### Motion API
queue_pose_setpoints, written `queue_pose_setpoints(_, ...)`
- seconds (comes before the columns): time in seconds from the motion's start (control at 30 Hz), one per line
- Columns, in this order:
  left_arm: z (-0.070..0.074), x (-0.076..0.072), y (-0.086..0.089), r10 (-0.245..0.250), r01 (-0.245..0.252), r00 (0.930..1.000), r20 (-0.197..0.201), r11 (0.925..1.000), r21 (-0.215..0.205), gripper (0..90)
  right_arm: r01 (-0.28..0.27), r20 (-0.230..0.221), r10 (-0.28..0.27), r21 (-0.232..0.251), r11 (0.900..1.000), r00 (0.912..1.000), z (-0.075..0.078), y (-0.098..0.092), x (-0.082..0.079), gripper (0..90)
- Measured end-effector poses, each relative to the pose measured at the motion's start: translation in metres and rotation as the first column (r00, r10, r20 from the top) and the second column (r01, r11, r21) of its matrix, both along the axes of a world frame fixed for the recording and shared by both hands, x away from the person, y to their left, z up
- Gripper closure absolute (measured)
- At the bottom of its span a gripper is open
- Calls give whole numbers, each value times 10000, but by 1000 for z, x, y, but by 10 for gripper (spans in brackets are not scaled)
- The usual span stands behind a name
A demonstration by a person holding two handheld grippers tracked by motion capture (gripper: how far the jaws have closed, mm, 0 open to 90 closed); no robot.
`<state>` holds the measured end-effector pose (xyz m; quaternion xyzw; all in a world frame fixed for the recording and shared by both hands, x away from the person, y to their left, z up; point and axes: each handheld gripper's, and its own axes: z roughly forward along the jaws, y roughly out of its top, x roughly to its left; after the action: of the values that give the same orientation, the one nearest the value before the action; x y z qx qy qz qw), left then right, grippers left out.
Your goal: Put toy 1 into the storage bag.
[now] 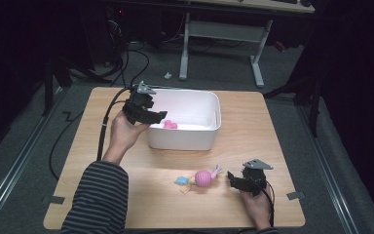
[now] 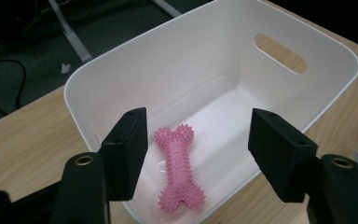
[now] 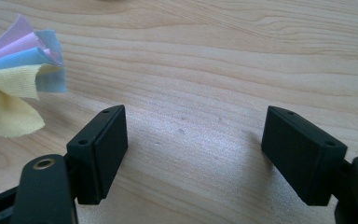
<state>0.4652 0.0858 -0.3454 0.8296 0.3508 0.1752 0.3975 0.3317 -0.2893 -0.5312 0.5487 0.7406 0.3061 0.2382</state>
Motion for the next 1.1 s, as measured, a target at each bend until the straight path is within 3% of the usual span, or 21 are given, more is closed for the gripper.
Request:
queue_pose_setpoints(0.7, -6, -31, 38, 543, -529, 9983, 199, 9965, -653, 377, 7, -14, -7, -4, 10000, 10000, 0, 0, 0, 226)
queue_pose_setpoints(1.1, -17, -50, 52, 805, -784, 9963, 307, 9948, -652, 372, 16, -16, -16, -8, 10000, 10000, 0, 0, 0, 226)
